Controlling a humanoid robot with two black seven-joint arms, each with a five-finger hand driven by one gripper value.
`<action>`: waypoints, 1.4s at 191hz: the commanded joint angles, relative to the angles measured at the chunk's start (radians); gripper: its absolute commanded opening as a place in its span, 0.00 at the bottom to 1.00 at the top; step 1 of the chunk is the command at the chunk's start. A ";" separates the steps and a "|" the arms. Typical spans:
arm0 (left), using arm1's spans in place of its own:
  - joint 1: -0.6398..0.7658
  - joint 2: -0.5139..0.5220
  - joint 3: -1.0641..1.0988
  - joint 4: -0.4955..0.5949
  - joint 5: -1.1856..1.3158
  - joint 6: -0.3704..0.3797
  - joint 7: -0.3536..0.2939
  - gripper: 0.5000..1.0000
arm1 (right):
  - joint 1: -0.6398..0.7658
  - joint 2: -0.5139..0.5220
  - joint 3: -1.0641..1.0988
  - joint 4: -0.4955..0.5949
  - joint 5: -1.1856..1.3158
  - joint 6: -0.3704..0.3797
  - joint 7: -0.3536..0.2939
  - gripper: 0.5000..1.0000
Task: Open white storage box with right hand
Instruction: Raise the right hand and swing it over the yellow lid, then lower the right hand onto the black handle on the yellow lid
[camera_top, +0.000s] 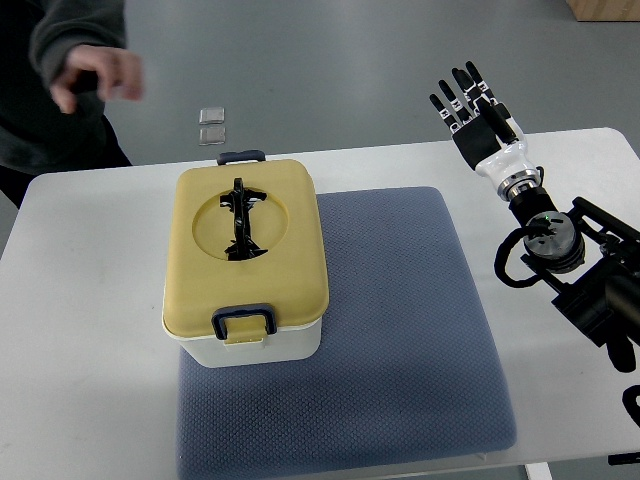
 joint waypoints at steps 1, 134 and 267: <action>0.001 0.000 -0.001 0.000 0.001 0.000 0.000 1.00 | 0.000 0.000 0.000 0.000 0.000 0.000 0.000 0.86; 0.000 0.000 -0.004 0.000 -0.004 0.000 -0.002 1.00 | 0.303 -0.037 -0.080 0.061 -0.934 0.132 -0.011 0.86; 0.000 0.000 -0.004 -0.001 -0.002 -0.002 -0.002 1.00 | 0.842 -0.166 -0.818 0.293 -1.555 0.005 0.055 0.86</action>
